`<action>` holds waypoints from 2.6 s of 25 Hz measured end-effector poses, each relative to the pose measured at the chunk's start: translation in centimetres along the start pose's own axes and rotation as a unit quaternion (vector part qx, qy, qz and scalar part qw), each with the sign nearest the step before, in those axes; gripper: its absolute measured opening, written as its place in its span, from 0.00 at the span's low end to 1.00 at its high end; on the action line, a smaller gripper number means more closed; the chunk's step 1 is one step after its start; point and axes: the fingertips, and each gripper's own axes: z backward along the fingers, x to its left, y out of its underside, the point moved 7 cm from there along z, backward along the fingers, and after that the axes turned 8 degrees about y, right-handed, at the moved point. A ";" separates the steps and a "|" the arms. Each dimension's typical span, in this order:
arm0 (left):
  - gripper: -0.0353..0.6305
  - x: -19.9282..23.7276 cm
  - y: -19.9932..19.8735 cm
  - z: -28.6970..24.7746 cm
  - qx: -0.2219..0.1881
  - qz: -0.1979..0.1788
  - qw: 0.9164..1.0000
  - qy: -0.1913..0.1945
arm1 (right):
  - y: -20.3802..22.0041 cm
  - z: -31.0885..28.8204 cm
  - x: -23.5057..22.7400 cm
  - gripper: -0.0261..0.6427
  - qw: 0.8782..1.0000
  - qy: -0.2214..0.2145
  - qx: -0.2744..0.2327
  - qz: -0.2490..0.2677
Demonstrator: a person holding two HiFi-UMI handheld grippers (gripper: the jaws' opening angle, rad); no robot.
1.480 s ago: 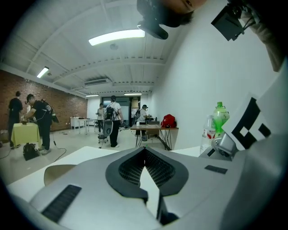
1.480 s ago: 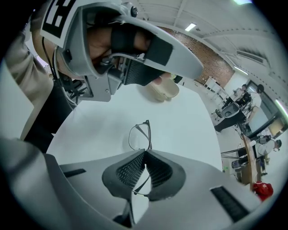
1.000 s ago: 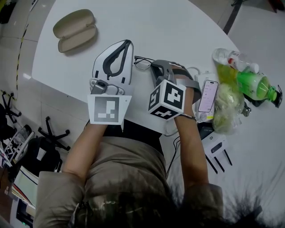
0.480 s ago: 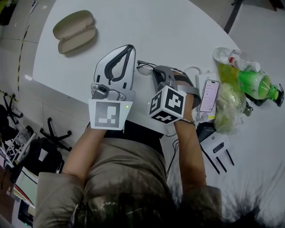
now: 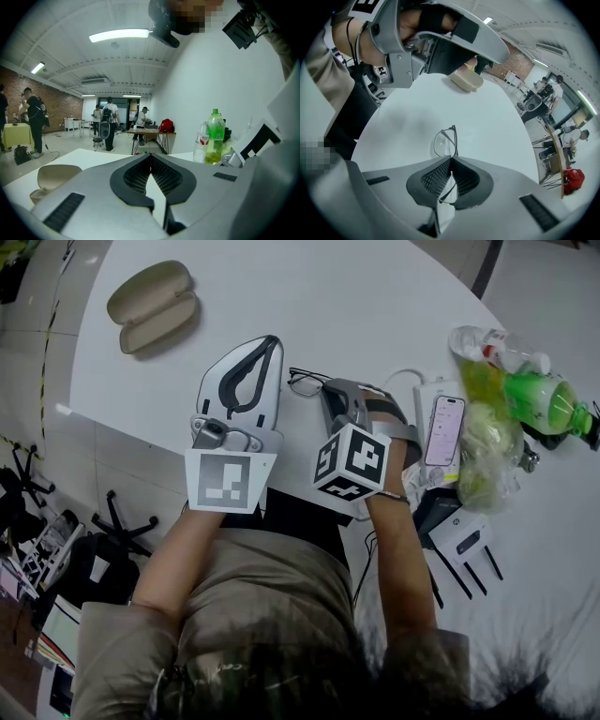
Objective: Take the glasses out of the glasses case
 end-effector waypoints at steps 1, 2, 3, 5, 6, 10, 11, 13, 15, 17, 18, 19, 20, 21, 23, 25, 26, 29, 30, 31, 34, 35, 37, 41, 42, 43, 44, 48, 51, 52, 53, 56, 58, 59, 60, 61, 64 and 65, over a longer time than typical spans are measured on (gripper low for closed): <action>0.06 -0.1 0.0 0.2 0.001 0.000 1.000 0.001 | -0.1 0.1 0.2 0.07 1.000 0.001 -0.001 -0.001; 0.06 -0.1 -0.1 0.3 0.002 -0.002 1.000 0.002 | -0.1 0.3 0.4 0.07 1.000 0.003 -0.002 -0.003; 0.06 -0.2 -0.2 0.5 0.003 -0.006 1.000 0.005 | -0.2 0.5 0.6 0.07 1.000 0.004 -0.003 -0.006; 0.06 -0.4 -0.5 0.8 -0.001 -0.012 1.000 0.009 | -0.3 0.7 0.9 0.07 1.000 0.006 -0.003 -0.007; 0.06 -0.4 -0.7 1.0 -0.002 -0.014 1.000 0.012 | -0.4 0.7 1.1 0.07 1.000 0.006 -0.002 -0.006; 0.07 -0.4 -1.3 2.4 -0.007 -0.023 1.000 0.020 | -1.1 1.4 1.4 0.07 1.000 0.013 0.002 0.003; 0.06 -0.5 -1.4 2.6 -0.010 -0.027 0.999 0.023 | -1.2 1.7 1.5 0.07 1.000 0.016 0.003 0.003; 0.06 -0.7 -1.5 3.0 -0.016 -0.031 0.999 0.032 | -1.4 2.2 2.1 0.07 1.000 0.020 0.005 0.001; 0.06 -0.9 -1.6 3.6 -0.018 -0.034 0.998 0.042 | -1.6 2.6 3.0 0.07 1.000 0.020 0.005 -0.004; 0.06 -1.1 -1.6 4.3 -0.017 -0.035 0.998 0.051 | -1.7 3.0 3.9 0.07 1.000 0.019 0.004 -0.012; 0.06 -1.1 -1.6 4.7 -0.017 -0.034 0.998 0.053 | -1.8 3.2 4.5 0.07 1.000 0.019 0.005 -0.016; 0.06 -1.1 -1.5 5.2 -0.017 -0.031 0.998 0.055 | -2.0 3.4 5.0 0.07 1.000 0.018 0.006 -0.018; 0.06 -1.2 -1.5 5.7 -0.018 -0.028 0.998 0.056 | -2.1 3.5 5.6 0.07 1.000 0.017 0.008 -0.018; 0.06 -1.2 -1.3 6.1 -0.018 -0.026 0.998 0.058 | -2.3 3.6 6.2 0.07 1.000 0.018 0.011 -0.015; 0.06 -1.3 -1.1 6.8 -0.016 -0.024 0.998 0.062 | -2.6 3.7 7.3 0.07 1.000 0.019 0.017 -0.006; 0.06 -1.6 -0.9 7.4 -0.016 -0.029 0.997 0.070 | -2.7 3.9 8.2 0.07 1.000 0.019 0.021 -0.004; 0.06 -1.8 -0.8 7.6 -0.017 -0.032 0.997 0.074 | -2.7 4.0 8.5 0.07 1.000 0.019 0.023 -0.007; 0.06 -2.2 -0.6 8.5 -0.010 -0.037 0.996 0.086 | -2.2 4.6 9.1 0.07 0.999 0.023 0.028 -0.025; 0.06 -2.2 -0.4 8.9 -0.005 -0.037 0.995 0.090 | -2.1 4.9 9.3 0.07 0.999 0.026 0.031 -0.031; 0.06 -2.1 -0.2 9.1 0.000 -0.038 0.995 0.093 | -2.0 5.2 9.4 0.07 0.998 0.029 0.033 -0.036; 0.06 -1.4 -0.3 9.3 -0.006 -0.047 0.995 0.091 | -2.1 5.5 10.0 0.07 0.998 0.039 0.034 -0.041; 0.06 -1.4 -0.4 9.3 -0.015 -0.050 0.995 0.088 | -2.1 5.5 10.3 0.07 0.998 0.038 0.034 -0.039; 0.06 -1.9 -0.7 9.6 -0.027 -0.053 0.995 0.086 | -1.8 5.6 11.0 0.07 0.998 0.032 0.036 -0.035; 0.06 -3.0 -0.3 10.2 -0.018 -0.032 0.996 0.081 | -1.6 5.6 11.4 0.07 0.998 0.023 0.028 -0.043; 0.06 -3.2 -0.3 10.5 -0.015 -0.022 0.997 0.078 | -1.6 5.6 11.4 0.07 0.998 0.020 0.024 -0.045; 0.06 -3.3 -0.4 10.7 -0.015 -0.018 0.997 0.075 | -1.5 5.6 11.5 0.07 0.999 0.019 0.021 -0.045; 0.07 -3.5 -0.5 10.8 -0.019 -0.020 0.997 0.074 | -1.4 5.5 11.5 0.07 0.999 0.018 0.020 -0.043; 0.06 -4.6 -0.5 10.8 -0.022 -0.041 0.997 0.067 | 0.1 5.9 12.0 0.07 0.999 0.012 0.023 -0.044; 0.06 -5.1 0.0 10.9 -0.008 -0.033 0.997 0.063 | 0.9 6.1 12.7 0.07 0.998 0.006 0.030 -0.049; 0.06 -5.3 0.1 10.9 -0.005 -0.032 0.998 0.062 | 1.0 6.1 12.9 0.07 0.998 0.004 0.032 -0.050; 0.06 -5.4 0.1 11.0 -0.004 -0.034 0.997 0.062 | 1.1 6.1 13.0 0.07 0.998 0.003 0.032 -0.050; 0.06 -6.0 0.2 11.0 -0.006 -0.036 0.997 0.063 | 1.2 6.2 13.5 0.07 0.998 0.006 0.027 -0.053; 0.06 -6.5 0.3 11.0 -0.006 -0.032 0.997 0.064 | 1.3 6.6 14.0 0.07 0.998 0.011 0.023 -0.058; 0.06 -6.8 0.3 11.1 -0.007 -0.032 0.997 0.065 | 1.4 6.8 14.4 0.07 0.998 0.013 0.023 -0.061; 0.06 -7.1 0.3 11.1 -0.007 -0.032 0.997 0.067 | 1.6 7.0 14.8 0.07 0.998 0.013 0.025 -0.063; 0.06 -7.5 0.3 11.2 -0.008 -0.033 0.997 0.069 | 1.8 7.1 15.2 0.07 0.997 0.015 0.028 -0.064; 0.06 -8.7 0.3 11.5 -0.010 -0.037 0.996 0.079 | 2.5 7.5 15.9 0.07 0.997 0.019 0.034 -0.072; 0.06 -9.0 0.4 11.6 -0.010 -0.038 0.996 0.082 | 2.6 7.6 16.0 0.07 0.996 0.019 0.034 -0.074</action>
